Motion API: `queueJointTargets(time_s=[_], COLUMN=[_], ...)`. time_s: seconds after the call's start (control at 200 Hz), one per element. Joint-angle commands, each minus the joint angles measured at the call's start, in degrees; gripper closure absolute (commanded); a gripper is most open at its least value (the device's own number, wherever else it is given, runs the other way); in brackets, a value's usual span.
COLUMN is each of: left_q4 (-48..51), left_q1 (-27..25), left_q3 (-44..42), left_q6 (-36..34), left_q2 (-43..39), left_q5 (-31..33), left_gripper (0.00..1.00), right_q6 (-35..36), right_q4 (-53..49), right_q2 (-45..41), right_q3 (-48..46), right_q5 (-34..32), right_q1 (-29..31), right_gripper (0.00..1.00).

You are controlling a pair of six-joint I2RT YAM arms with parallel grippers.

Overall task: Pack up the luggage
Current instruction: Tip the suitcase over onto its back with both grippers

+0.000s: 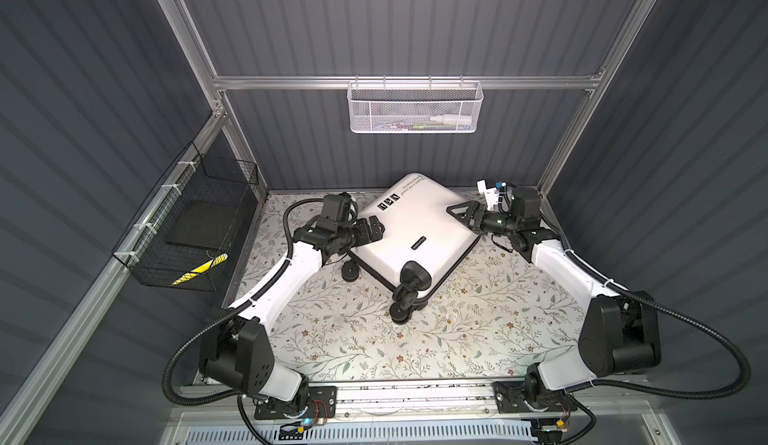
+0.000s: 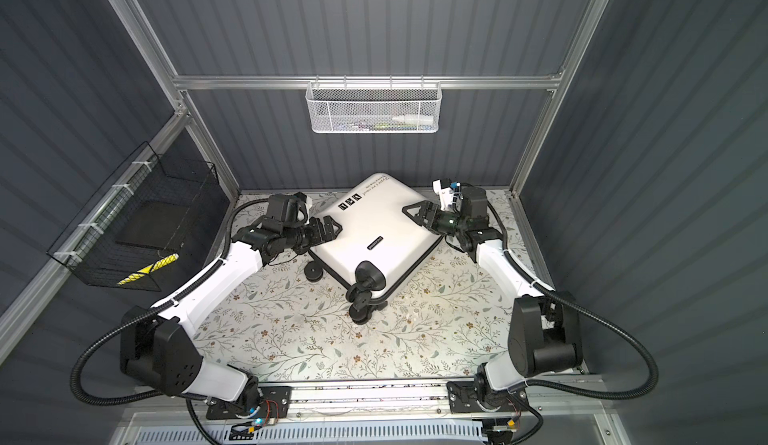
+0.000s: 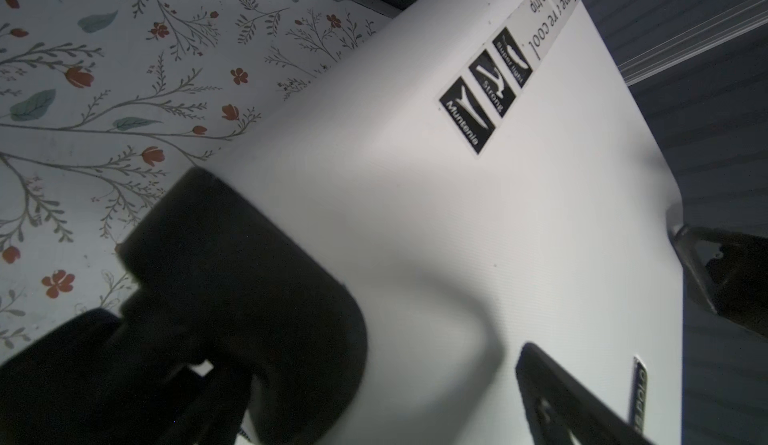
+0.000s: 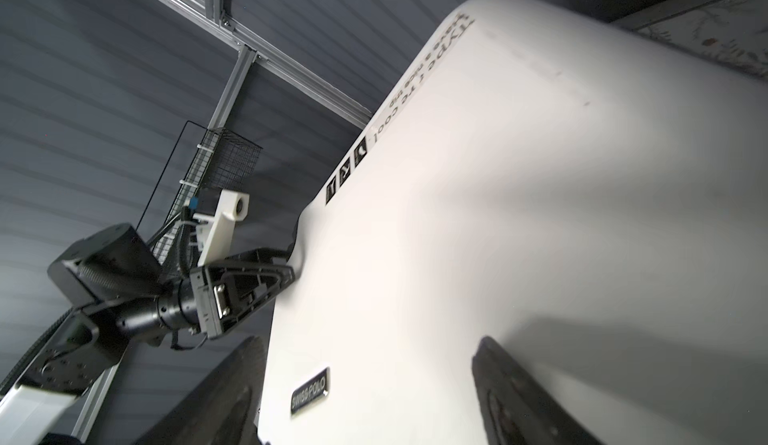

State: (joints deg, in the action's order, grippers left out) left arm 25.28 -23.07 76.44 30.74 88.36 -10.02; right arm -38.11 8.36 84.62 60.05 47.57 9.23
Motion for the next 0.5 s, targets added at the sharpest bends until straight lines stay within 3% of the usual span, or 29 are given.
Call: queueJointTargets(time_s=[0.0, 0.27, 0.495], left_q4=[-3.4, 1.2, 0.3], left_q1=[0.7, 4.4, 4.4], left_q3=[8.4, 22.6, 19.0], left_q6=[-4.5, -5.4, -3.2], left_q2=[4.3, 13.0, 8.1], left_q5=[-5.6, -11.0, -15.2], left_gripper=[0.00, 0.00, 0.00], right_q6=[-1.6, 3.2, 3.3], right_q4=[-3.4, -14.9, -21.7], right_q2=[-1.4, -9.4, -9.7], right_q3=[-4.9, 0.0, 7.5], right_q5=[-1.1, -6.7, -12.2], right_q1=[1.3, -0.2, -8.1], right_gripper=[0.19, 0.14, 0.09])
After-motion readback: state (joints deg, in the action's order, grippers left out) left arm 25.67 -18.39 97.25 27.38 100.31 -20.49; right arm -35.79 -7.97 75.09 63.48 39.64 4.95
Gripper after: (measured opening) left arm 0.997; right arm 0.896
